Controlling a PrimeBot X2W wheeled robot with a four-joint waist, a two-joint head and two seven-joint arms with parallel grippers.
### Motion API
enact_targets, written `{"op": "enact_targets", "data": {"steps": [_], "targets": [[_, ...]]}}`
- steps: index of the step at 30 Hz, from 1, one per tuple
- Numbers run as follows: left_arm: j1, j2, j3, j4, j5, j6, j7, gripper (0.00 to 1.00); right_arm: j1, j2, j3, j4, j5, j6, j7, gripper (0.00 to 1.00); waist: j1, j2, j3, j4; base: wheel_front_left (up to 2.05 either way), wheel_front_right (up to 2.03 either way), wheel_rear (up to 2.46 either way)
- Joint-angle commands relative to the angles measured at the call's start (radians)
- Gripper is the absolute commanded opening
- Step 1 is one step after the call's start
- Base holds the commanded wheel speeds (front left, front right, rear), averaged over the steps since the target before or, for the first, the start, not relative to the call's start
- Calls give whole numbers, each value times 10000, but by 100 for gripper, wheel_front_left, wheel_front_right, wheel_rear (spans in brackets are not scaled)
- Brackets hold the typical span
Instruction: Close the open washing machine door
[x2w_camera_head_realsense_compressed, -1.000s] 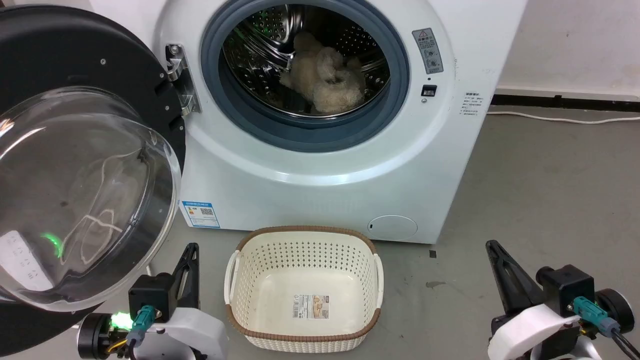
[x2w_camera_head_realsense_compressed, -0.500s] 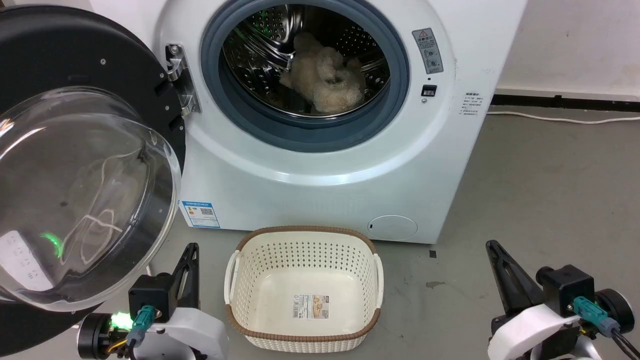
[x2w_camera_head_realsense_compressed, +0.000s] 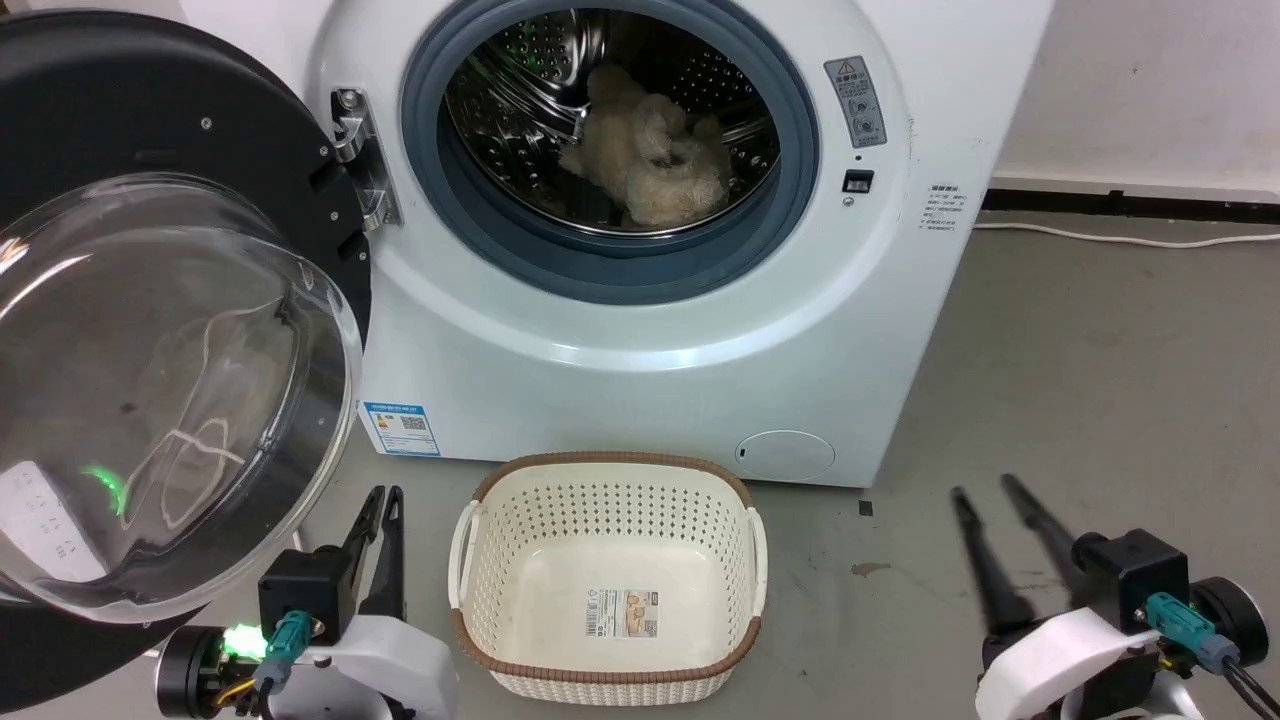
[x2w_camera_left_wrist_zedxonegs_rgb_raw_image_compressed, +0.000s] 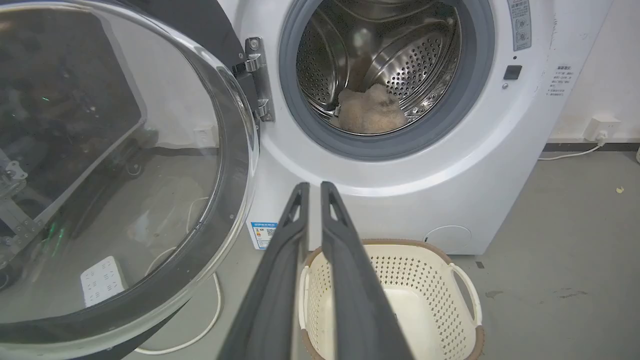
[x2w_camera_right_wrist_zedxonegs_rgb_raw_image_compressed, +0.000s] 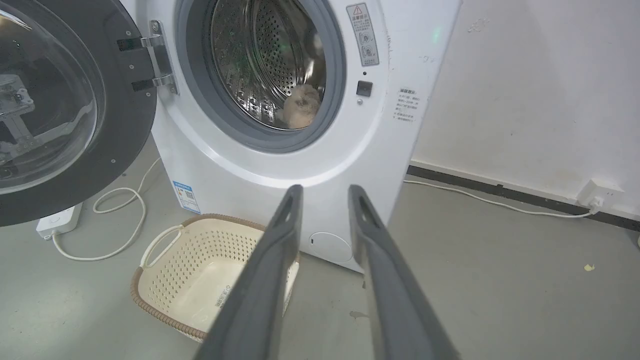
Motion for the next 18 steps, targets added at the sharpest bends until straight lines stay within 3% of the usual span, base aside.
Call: {"op": "enact_targets", "data": {"steps": [1,18], "targets": [[-2,0,-11,4,4,-1,-21,100,7,0,-5,6,29,2,-20,100,0,0,3,-1,0,0,0],[11,34,-241,56,19,23,-355,100,130,5,-82,121,197,3,-355,100,0,0,-37,233,0,0,0]]}}
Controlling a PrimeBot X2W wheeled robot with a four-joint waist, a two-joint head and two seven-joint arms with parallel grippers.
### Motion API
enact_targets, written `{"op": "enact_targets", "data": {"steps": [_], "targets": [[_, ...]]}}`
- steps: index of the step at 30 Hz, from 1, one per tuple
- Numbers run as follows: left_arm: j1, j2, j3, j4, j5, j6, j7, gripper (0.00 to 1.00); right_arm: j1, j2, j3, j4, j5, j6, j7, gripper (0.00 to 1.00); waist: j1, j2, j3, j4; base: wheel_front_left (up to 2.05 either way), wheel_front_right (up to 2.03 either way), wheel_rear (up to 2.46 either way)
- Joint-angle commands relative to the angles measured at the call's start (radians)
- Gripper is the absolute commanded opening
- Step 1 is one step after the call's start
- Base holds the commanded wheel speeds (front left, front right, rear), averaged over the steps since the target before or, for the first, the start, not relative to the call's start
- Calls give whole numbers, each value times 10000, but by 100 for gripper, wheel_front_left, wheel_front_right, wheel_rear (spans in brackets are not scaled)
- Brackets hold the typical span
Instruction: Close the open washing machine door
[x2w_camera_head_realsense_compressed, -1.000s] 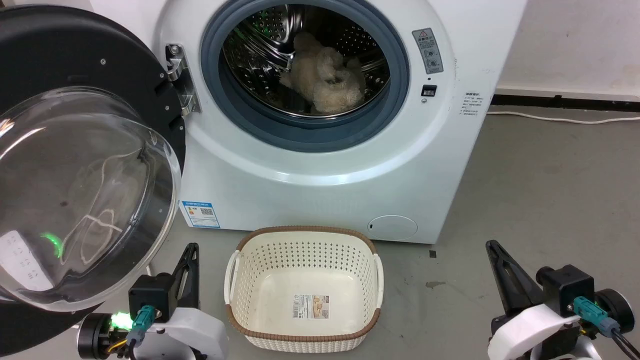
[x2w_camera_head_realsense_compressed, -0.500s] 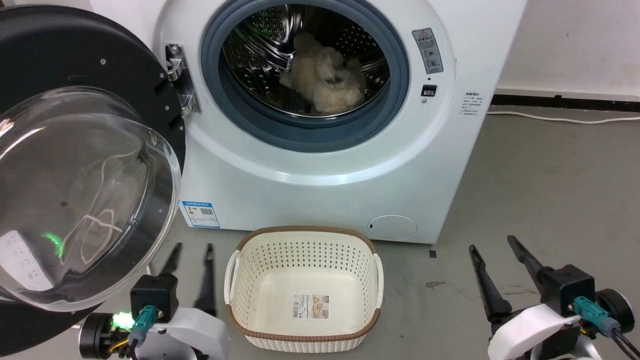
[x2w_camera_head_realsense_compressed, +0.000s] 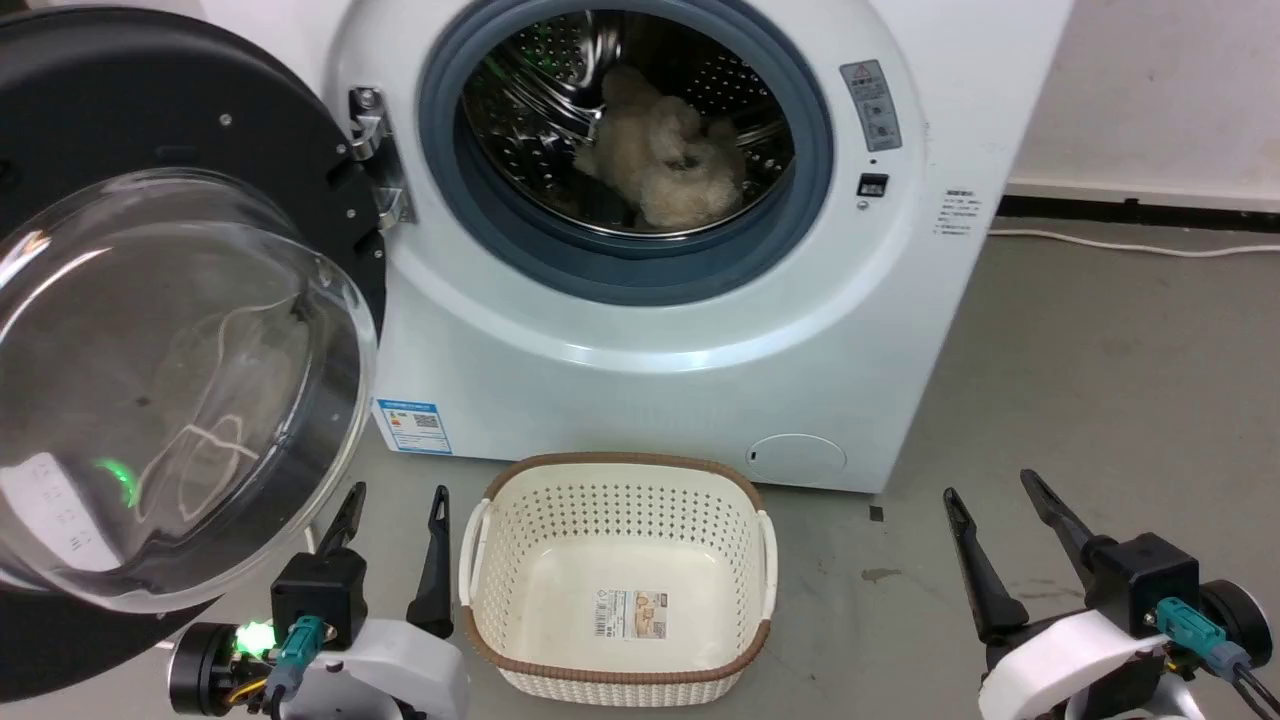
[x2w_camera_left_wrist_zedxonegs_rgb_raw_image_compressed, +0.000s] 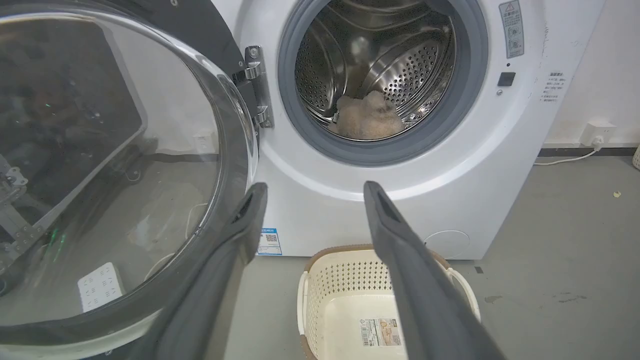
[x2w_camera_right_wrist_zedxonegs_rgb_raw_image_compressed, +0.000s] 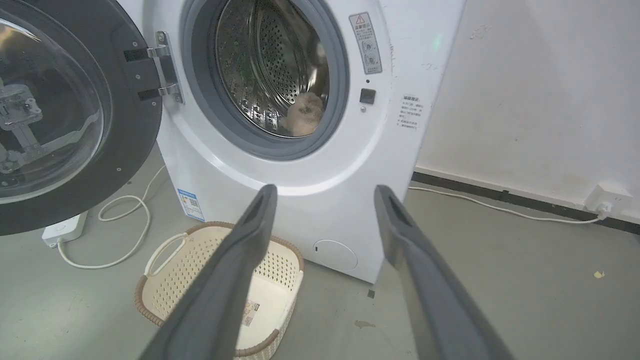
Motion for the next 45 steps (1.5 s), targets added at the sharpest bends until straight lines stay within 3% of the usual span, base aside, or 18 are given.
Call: {"op": "enact_targets", "data": {"steps": [1,13,45], "targets": [[16,33,-48,22,17,23,-93,100,141,5,-2,24,81,1,-81,100,0,0,-13,49,0,0,0],[105,127,-235,98,-1,38,-344,100,306,8,201,164,175,2,-332,100,0,0,-150,884,0,0,0],[900,251,-260,-490,-87,698,-1054,100,-197,-235,1690,1139,598,4,-1041,100,0,0,-72,2392,-2,-2,-2]]}}
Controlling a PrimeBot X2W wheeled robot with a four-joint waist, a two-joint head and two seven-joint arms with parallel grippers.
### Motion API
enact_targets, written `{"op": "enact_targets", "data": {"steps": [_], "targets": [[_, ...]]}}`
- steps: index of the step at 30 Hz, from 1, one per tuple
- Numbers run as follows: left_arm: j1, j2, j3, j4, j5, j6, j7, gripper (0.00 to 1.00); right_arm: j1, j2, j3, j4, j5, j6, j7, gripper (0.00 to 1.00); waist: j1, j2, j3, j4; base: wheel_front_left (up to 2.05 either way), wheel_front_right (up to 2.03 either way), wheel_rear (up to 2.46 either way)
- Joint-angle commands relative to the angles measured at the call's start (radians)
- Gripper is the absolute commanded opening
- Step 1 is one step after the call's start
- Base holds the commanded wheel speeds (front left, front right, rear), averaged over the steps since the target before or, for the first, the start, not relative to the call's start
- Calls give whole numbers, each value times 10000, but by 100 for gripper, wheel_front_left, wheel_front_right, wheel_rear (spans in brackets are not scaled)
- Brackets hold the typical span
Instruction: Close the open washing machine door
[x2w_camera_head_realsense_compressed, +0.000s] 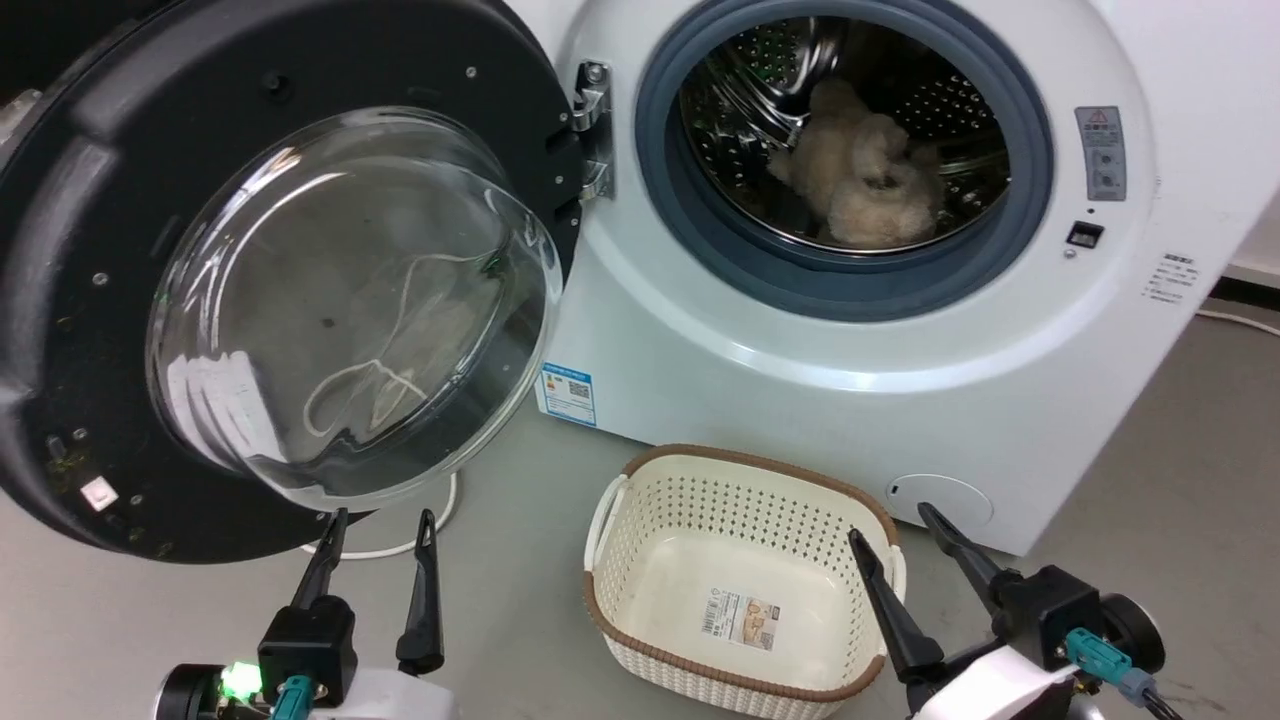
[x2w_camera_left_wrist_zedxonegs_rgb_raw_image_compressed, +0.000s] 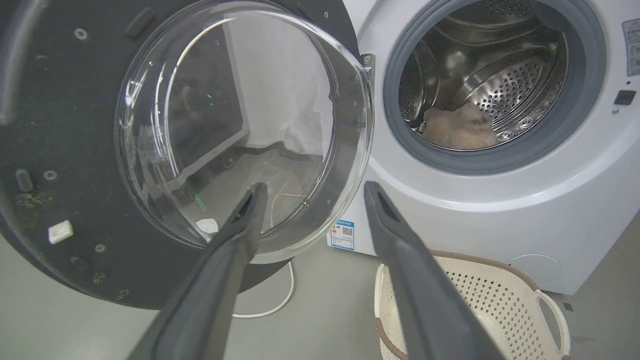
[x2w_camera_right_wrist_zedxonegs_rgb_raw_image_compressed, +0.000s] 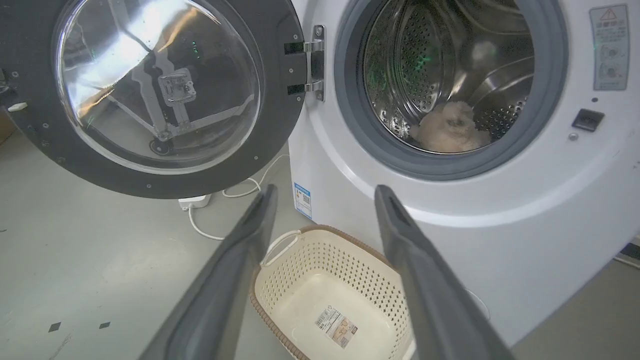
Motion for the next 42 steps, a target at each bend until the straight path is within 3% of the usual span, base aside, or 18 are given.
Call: {"op": "enact_targets", "data": {"steps": [1,11,12,13,14,22,28,29,32,34,35,42], "targets": [[135,34,-4,-57,-79,73,-106,100,-78,-59,69,70,67,4,-99,100,0,0,-6,61,0,0,0],[248,50,-3,-131,-130,156,-315,100,86,-30,191,180,127,5,-308,100,0,0,18,495,0,0,0],[263,48,-3,-127,-151,152,-336,79,100,-30,208,195,135,5,-329,100,0,0,22,540,0,0,0],[274,45,-4,-135,-171,146,-357,25,114,-32,225,210,144,5,-350,100,0,0,24,583,0,0,0],[278,35,6,-171,-212,141,-377,0,128,-34,239,227,152,5,-371,100,0,0,24,627,0,0,0],[15,-73,970,-1272,-824,233,-546,0,319,-38,225,331,207,5,-538,100,0,0,-6,952,0,0,0],[-755,55,2037,-1758,-1570,-187,-649,0,513,-25,96,331,193,6,-642,100,0,0,35,1119,0,0,0],[-1204,223,2429,-1609,-2018,-463,-692,0,592,-22,26,306,175,6,-685,100,0,0,98,1159,0,0,0],[-1672,443,2876,-1220,-2662,-643,-694,0,602,-47,58,278,152,6,-726,100,0,0,249,1073,0,0,0],[-2597,871,3619,-448,-3870,-783,-231,0,554,-182,124,243,169,6,-789,100,0,0,514,930,0,0,0],[-2597,871,3619,-448,-3870,-783,-231,0,554,-182,124,243,169,6,-789,100,0,0,514,930,0,0,0],[-4652,2257,5204,1841,-6109,-459,1381,0,408,-549,276,231,339,7,-935,100,-1,0,1094,602,0,0,0]]}}
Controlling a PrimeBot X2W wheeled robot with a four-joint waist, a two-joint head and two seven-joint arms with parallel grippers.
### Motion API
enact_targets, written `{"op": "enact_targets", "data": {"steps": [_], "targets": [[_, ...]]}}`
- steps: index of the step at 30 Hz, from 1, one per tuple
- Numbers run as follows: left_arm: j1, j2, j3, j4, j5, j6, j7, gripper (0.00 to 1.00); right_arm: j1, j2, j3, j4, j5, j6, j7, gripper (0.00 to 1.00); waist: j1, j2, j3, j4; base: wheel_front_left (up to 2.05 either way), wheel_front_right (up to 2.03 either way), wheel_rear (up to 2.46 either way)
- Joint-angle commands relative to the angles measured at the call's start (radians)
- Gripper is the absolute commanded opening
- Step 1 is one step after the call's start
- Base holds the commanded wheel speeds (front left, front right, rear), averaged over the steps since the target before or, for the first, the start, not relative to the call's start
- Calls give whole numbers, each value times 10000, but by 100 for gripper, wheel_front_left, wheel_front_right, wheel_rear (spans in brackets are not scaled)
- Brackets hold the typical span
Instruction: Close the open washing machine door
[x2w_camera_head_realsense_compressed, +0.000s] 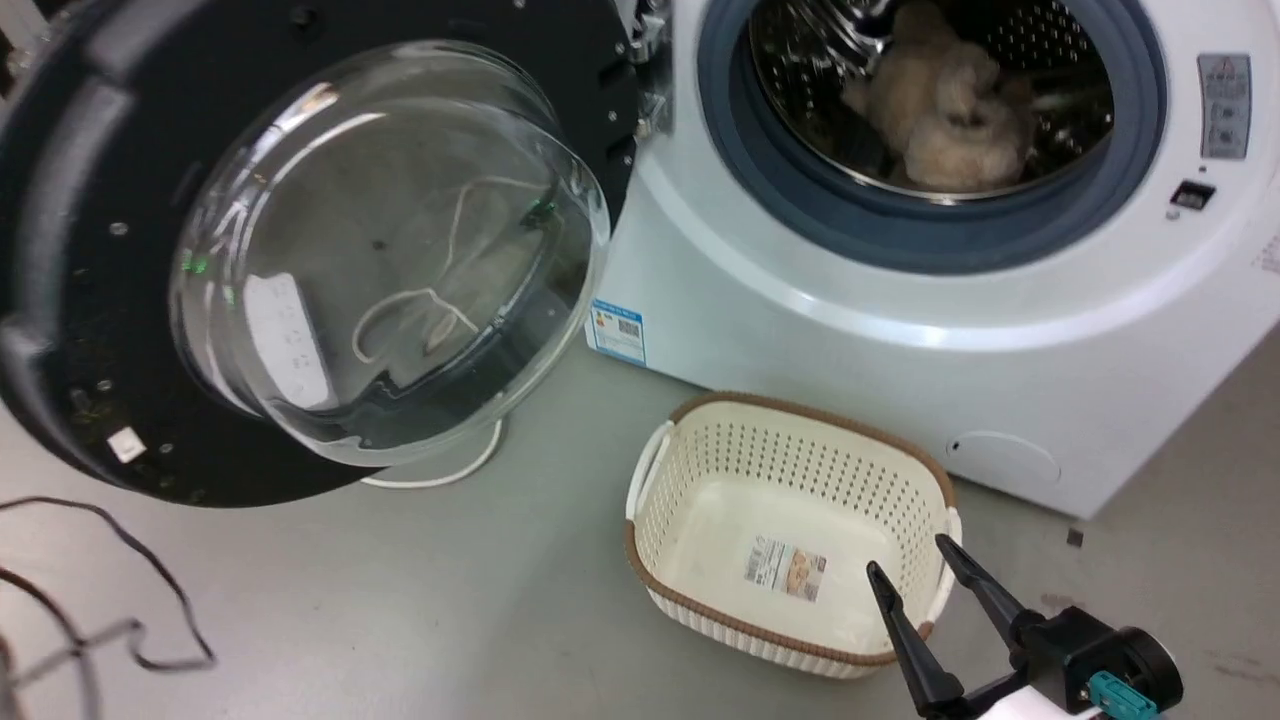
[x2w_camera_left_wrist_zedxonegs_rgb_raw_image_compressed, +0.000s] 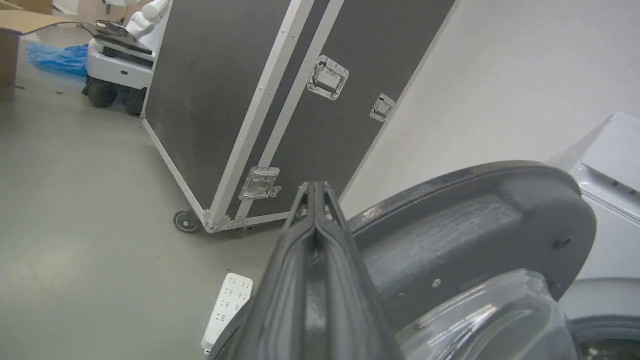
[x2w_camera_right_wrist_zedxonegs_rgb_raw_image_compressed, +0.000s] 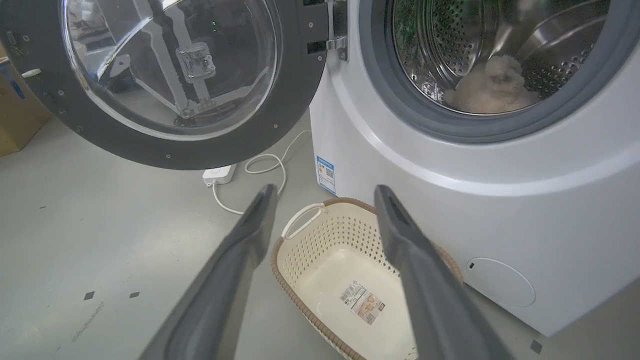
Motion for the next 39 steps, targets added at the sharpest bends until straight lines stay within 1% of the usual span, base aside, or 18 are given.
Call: {"op": "enact_targets", "data": {"steps": [1,3,6,9,15,17,20,24,29,35,39], "targets": [[-234,113,135,156,-186,52,106,0,-61,-84,49,-12,87,7,-83,100,-2,0,155,-119,0,0,0],[-713,461,397,855,-682,207,655,0,-120,-188,129,-3,157,7,-125,100,-2,0,295,-184,0,0,0],[-1440,812,827,1808,-1554,442,1459,0,-221,-335,273,25,258,7,-188,100,-2,0,473,-265,0,0,0],[-1968,1196,1099,2581,-2125,520,2009,0,-285,-449,376,59,355,7,-251,100,-2,0,605,-294,0,0,0],[-2867,1404,1696,3968,-3643,798,3563,0,-341,-614,586,141,484,8,-375,100,-2,0,805,-272,0,0,0],[-3095,1403,1876,4192,-4205,687,4125,0,-377,-689,661,151,542,8,-417,100,-2,0,887,-247,0,0,0],[-3099,1468,1843,4404,-4689,459,5019,0,-411,-787,765,178,623,8,-480,100,-2,0,970,-200,0,0,0],[-2745,1349,1650,4278,-5069,159,6118,0,-414,-807,737,215,677,8,-483,100,-2,0,920,-189,0,0,0],[-2143,1053,1436,3736,-5515,-19,7385,0,-373,-679,636,327,683,8,-483,100,-2,0,603,-159,0,0,0],[-1078,424,1070,2489,-6043,-78,8926,0,-251,-383,398,485,583,8,-483,100,-2,0,35,-153,0,0,0],[-118,-192,744,1389,-6272,-116,9702,0,-166,-168,78,587,478,8,-483,100,-2,0,-385,-227,0,0,0]]}}
